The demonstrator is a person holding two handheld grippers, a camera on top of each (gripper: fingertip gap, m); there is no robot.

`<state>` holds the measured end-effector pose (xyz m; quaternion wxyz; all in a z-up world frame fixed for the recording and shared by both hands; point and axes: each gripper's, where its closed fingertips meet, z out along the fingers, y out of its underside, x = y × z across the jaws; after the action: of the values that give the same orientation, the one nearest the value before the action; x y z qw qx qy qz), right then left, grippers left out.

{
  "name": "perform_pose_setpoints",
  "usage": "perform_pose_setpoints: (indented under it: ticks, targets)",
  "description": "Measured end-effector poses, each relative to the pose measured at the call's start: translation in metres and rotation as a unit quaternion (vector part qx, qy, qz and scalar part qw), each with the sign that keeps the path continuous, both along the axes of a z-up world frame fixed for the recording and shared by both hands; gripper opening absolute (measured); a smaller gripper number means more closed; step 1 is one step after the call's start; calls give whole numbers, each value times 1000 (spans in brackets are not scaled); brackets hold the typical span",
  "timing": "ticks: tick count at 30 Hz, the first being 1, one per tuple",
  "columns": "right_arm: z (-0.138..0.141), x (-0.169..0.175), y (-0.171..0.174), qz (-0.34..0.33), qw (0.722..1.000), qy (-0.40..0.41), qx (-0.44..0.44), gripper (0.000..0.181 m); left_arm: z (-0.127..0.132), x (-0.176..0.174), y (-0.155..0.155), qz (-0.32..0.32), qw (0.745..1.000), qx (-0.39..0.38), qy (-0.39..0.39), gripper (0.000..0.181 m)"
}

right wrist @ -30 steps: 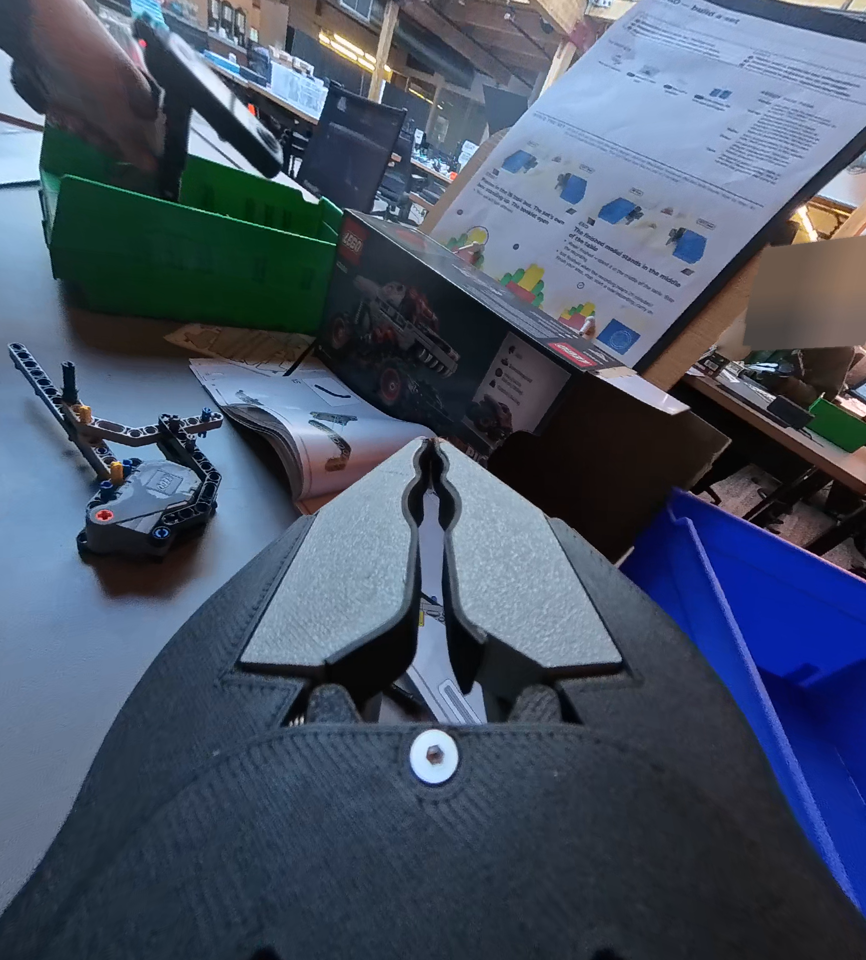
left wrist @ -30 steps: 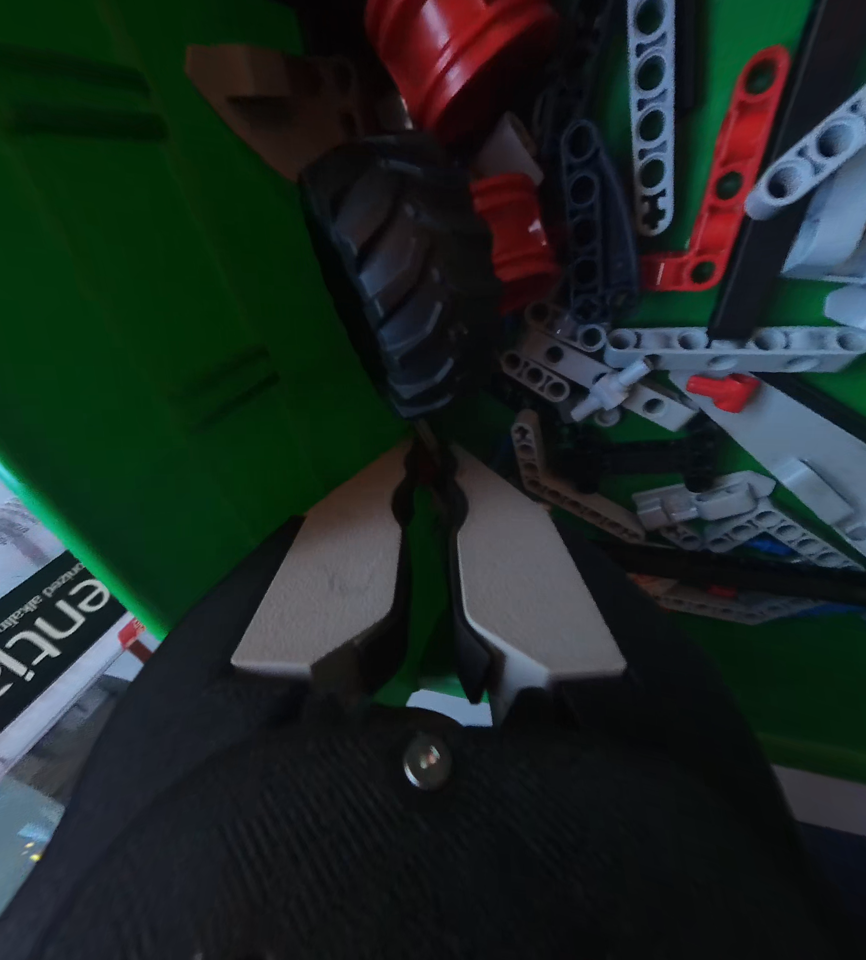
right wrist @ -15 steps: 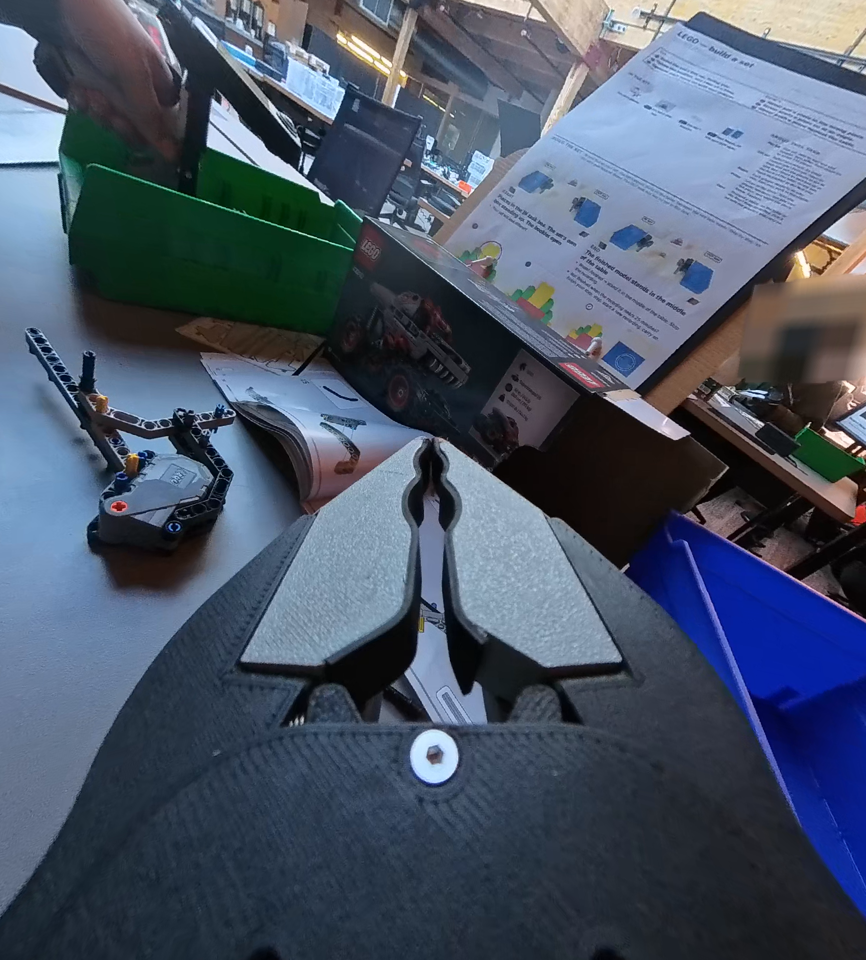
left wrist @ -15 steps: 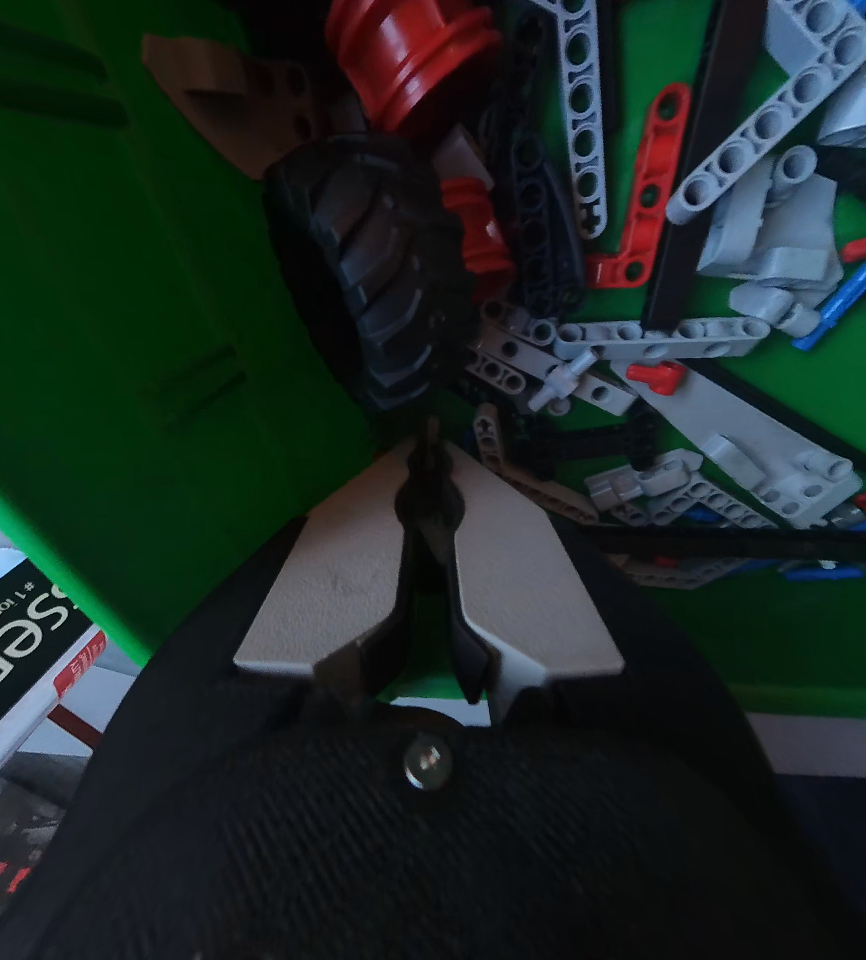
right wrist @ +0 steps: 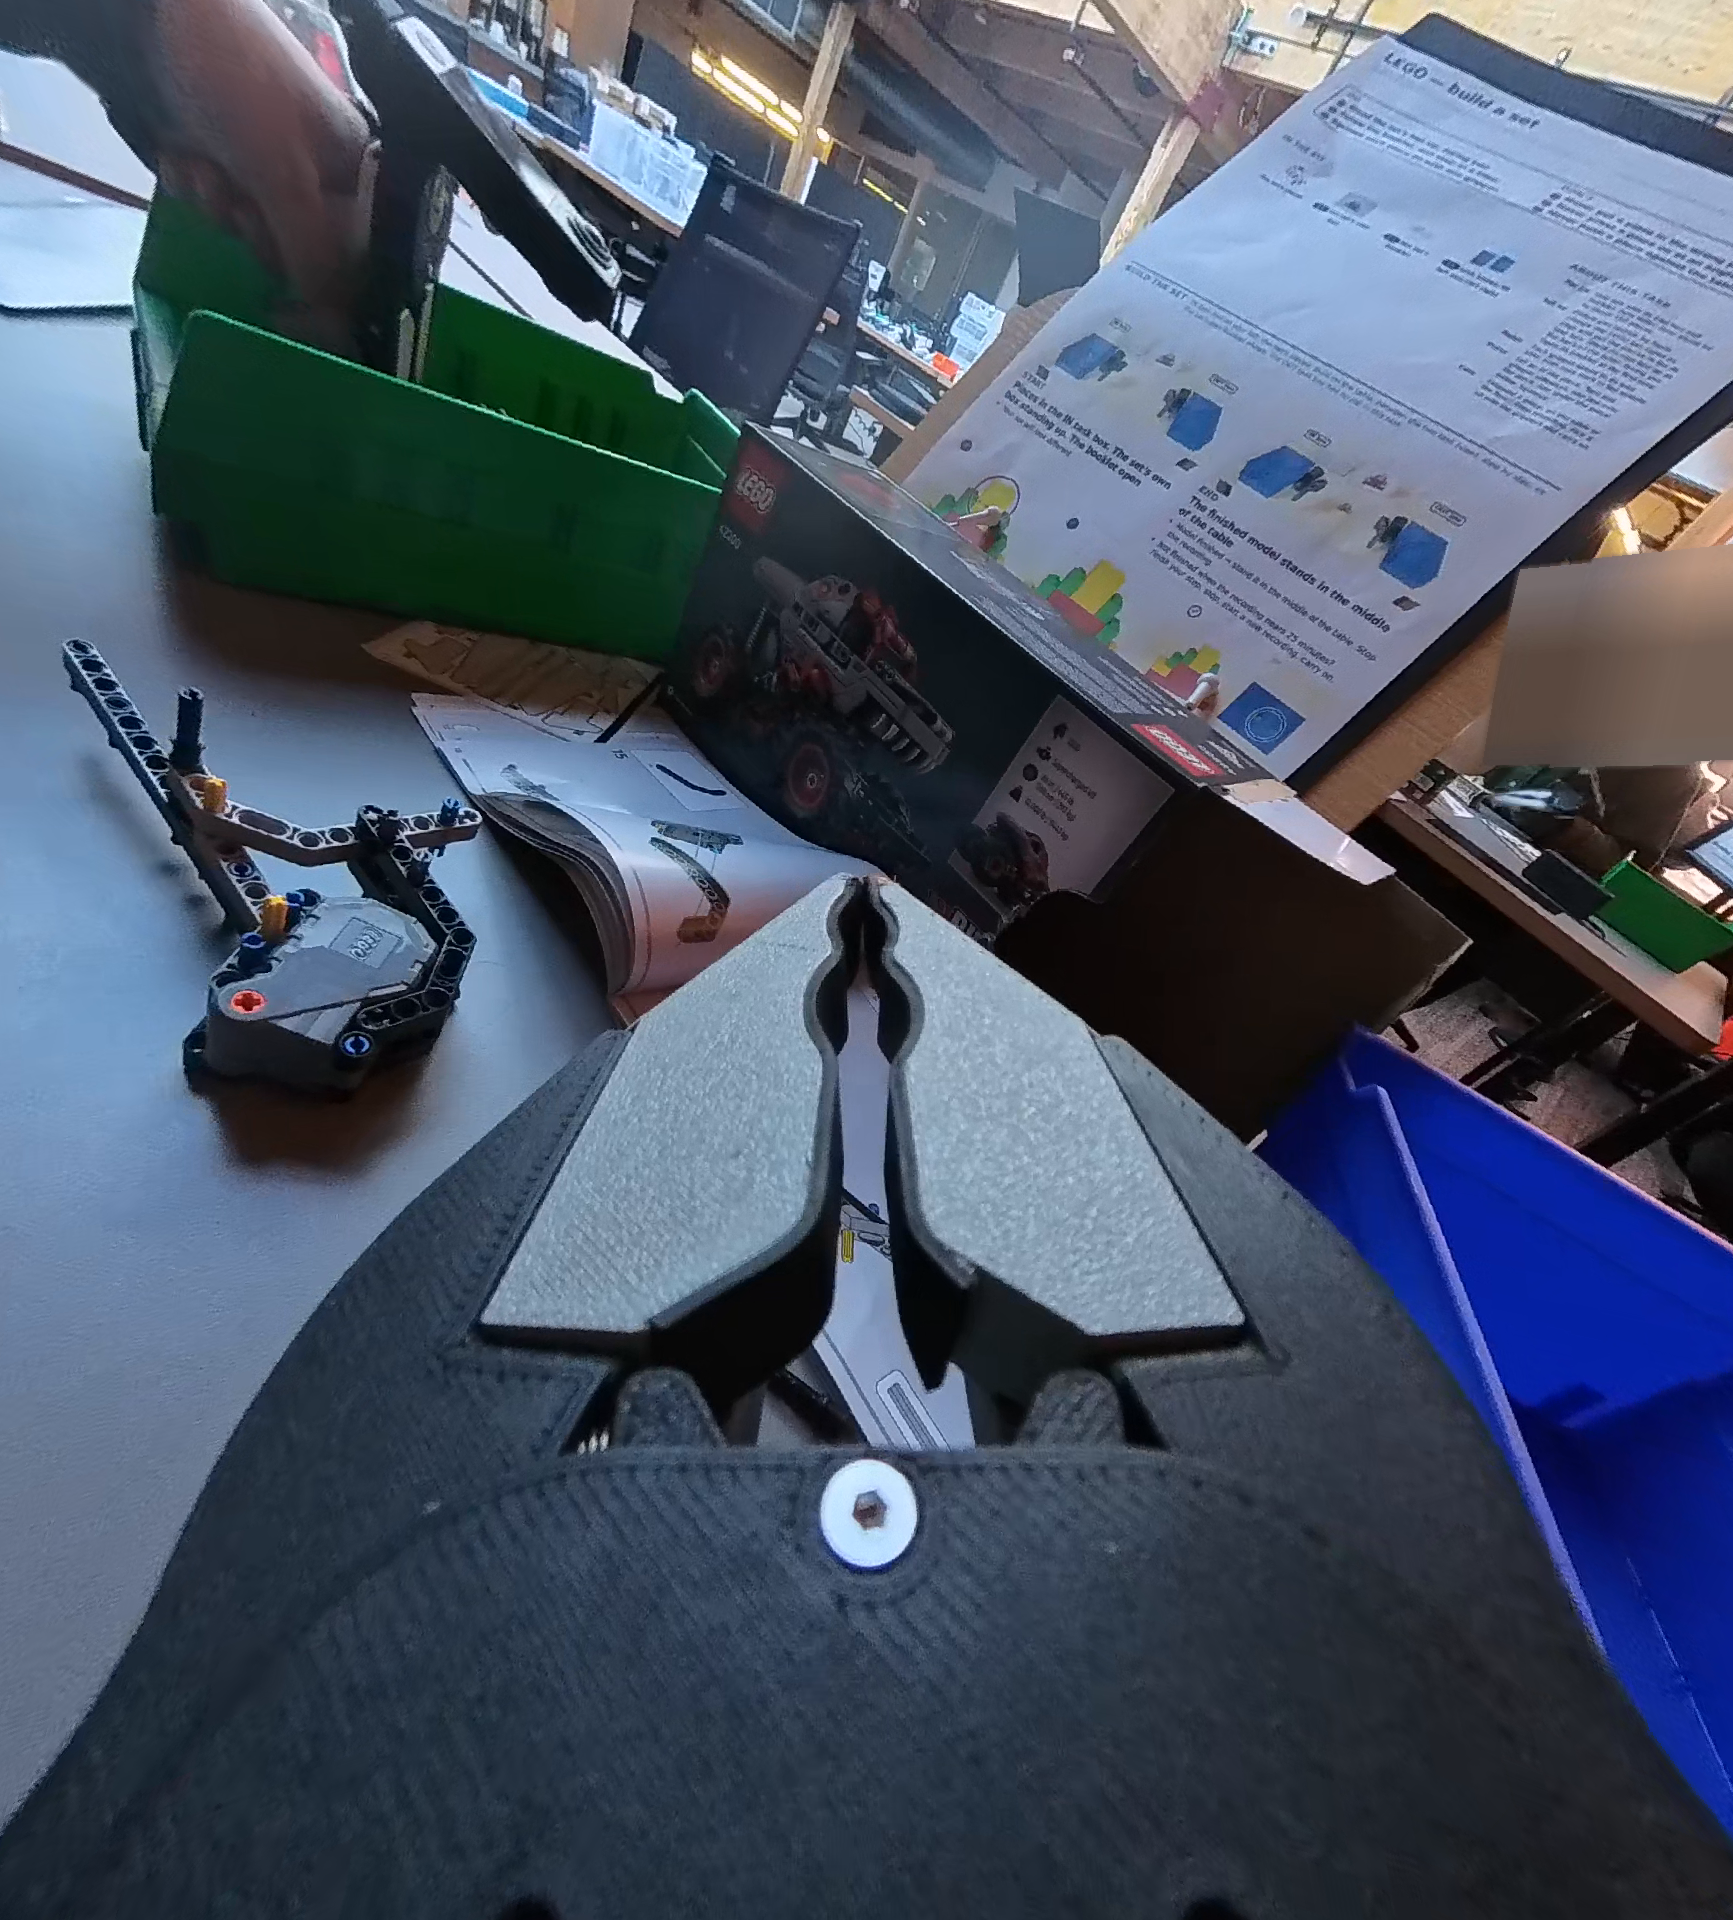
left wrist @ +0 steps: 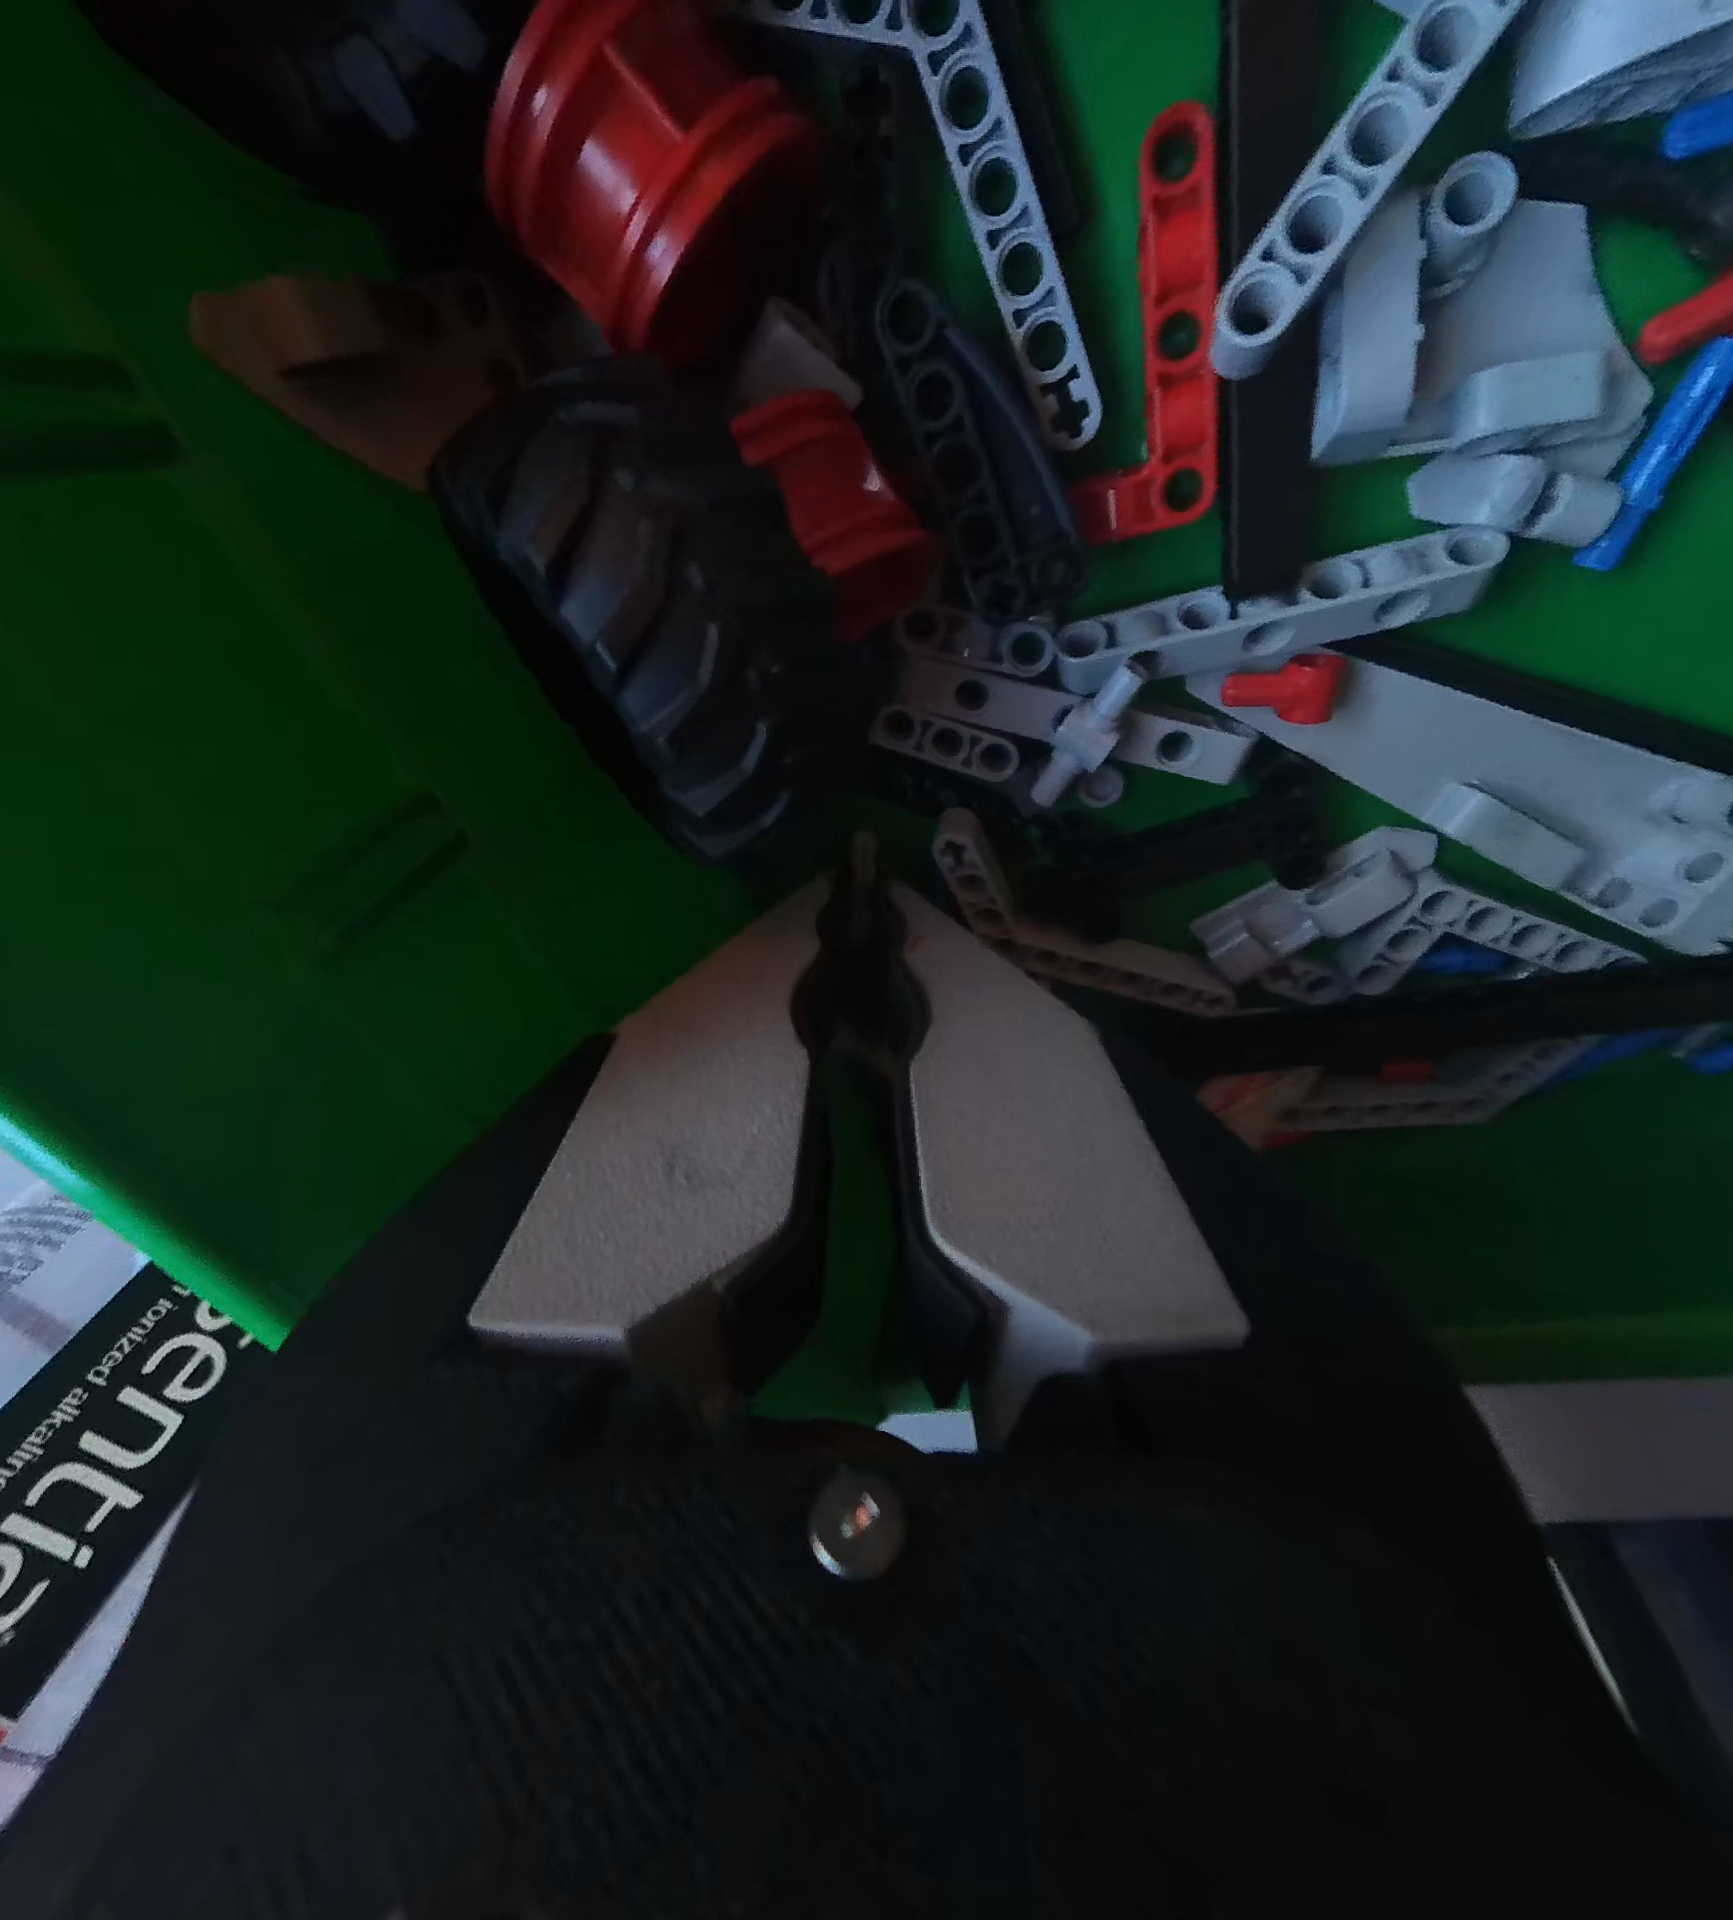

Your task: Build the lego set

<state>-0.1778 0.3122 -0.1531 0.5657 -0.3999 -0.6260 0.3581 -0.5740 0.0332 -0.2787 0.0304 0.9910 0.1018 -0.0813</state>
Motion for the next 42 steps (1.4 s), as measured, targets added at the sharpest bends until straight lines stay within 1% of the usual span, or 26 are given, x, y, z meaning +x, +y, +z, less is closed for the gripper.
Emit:
perform_pose_setpoints:
  ticks: [2, 5, 8, 10, 11, 12, 13, 15, 16, 17, 19, 21, 22, 24, 25, 26, 27, 29, 30, 32, 35, 37, 39, 42]
  targets:
    - [1, 0, 0, 0, 1000, 1, 1, 0, 2, 8, 2, -11, 1000, 7, -15, 1]
    - [1, 1, 0, 0, 1000, 1, -3, 0, 18, 12, 5, -22, 999, 24, -8, 1]
    - [1, 1, 0, 6, 1000, -1, -14, 0, 50, 19, 17, -34, 996, 79, -1, 1]
    - [1, 0, -4, 22, 999, -3, -28, 0, 79, 33, 35, -53, 988, 147, -6, 1]
    - [0, 0, -7, 35, 999, -5, -42, 0, 95, 47, 47, -72, 979, 190, -16, 1]
    - [1, -1, -12, 52, 997, -5, -62, 0, 112, 66, 61, -102, 965, 241, -27, 1]
    - [5, 0, -18, 73, 994, 3, -86, 0, 132, 88, 78, -139, 943, 302, -30, 1]
    - [17, 2, -31, 123, 982, 29, -137, 0, 169, 151, 107, -225, 876, 424, -55, 1]
    - [22, 4, -37, 149, 975, 35, -162, 0, 179, 184, 116, -265, 842, 467, -58, 1]
    - [25, 5, -44, 175, 966, 37, -185, 0, 183, 211, 123, -302, 816, 492, -36, 1]
    - [28, 7, -54, 214, 951, 36, -222, 0, 178, 260, 137, -362, 771, 524, 15, 1]
    - [30, 6, -63, 241, 937, 34, -251, 0, 171, 315, 147, -405, 724, 558, 3, 1]
    - [31, 5, -68, 254, 930, 32, -264, 0, 168, 336, 152, -416, 704, 575, -3, 1]
    - [33, 4, -82, 280, 920, 27, -274, 0, 158, 365, 161, -427, 685, 590, -18, 1]
    - [31, 2, -88, 285, 920, 22, -268, 0, 154, 374, 165, -432, 675, 598, -22, 1]
    - [29, 1, -91, 284, 923, 17, -258, 0, 150, 378, 169, -431, 671, 603, -19, 1]
    - [26, 0, -95, 284, 926, 12, -249, 0, 145, 379, 172, -428, 676, 600, -19, 1]
    - [21, -3, -97, 278, 931, 2, -236, 0, 142, 382, 175, -420, 672, 609, -34, 1]
    - [19, -5, -98, 275, 933, -1, -231, 0, 139, 382, 177, -412, 675, 610, -45, 0]
    - [19, -7, -101, 276, 933, -1, -231, 1, 129, 383, 179, -408, 689, 596, -61, 0]
    - [20, -8, -106, 280, 933, 2, -227, 4, 121, 382, 179, -409, 696, 587, -60, 1]
    - [17, -10, -104, 267, 940, 0, -213, 3, 121, 383, 179, -406, 694, 591, -62, 0]
    - [17, -10, -106, 270, 940, 0, -210, 3, 121, 385, 179, -403, 696, 591, -65, 0]
    - [15, -10, -107, 271, 940, -6, -209, 5, 127, 388, 178, -403, 685, 604, -64, 0]
